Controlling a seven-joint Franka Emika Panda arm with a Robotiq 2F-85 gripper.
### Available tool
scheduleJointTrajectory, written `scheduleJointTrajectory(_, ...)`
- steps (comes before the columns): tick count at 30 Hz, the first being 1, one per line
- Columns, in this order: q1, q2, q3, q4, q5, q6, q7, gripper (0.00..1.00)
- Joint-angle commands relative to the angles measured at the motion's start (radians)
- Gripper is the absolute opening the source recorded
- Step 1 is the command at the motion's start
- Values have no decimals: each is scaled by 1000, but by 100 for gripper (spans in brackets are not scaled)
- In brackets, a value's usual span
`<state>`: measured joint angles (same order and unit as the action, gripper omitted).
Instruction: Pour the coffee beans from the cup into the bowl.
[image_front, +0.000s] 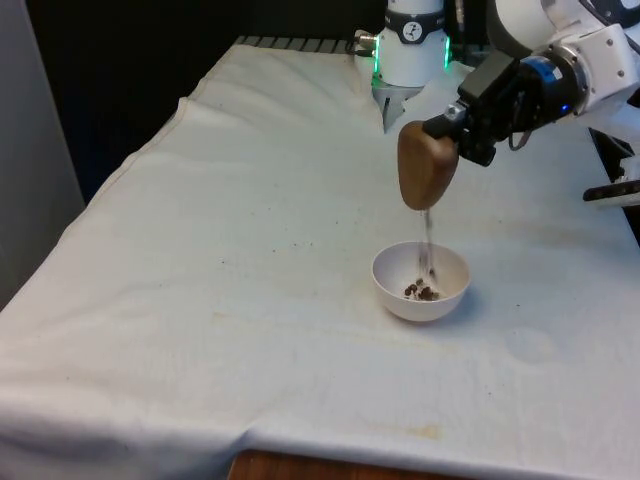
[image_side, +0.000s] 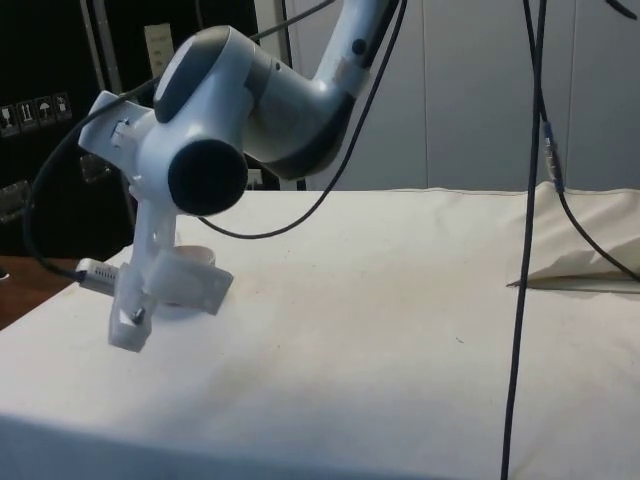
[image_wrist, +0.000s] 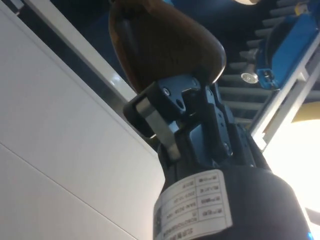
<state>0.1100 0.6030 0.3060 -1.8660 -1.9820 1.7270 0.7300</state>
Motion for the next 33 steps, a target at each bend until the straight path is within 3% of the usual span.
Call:
scheduleJointTrajectory(1, 2, -6, 1, -14, -12, -4, 4, 0)
scheduleJointTrajectory(11, 5, 1, 25, -35, -39, -66, 10, 0)
scheduleJointTrajectory(12, 0, 1, 31, -35, -34, -69, 7, 0)
scheduleJointTrajectory(13, 5, 6, 30, -35, -45, -78, 10, 0)
scheduleJointTrajectory(17, 5, 15, 39, -33, -59, -104, 11, 0)
scheduleJointTrajectory(22, 0, 22, 50, -35, -68, -128, 11, 0)
scheduleJointTrajectory(33, 4, 40, 52, -36, -110, -184, 15, 0)
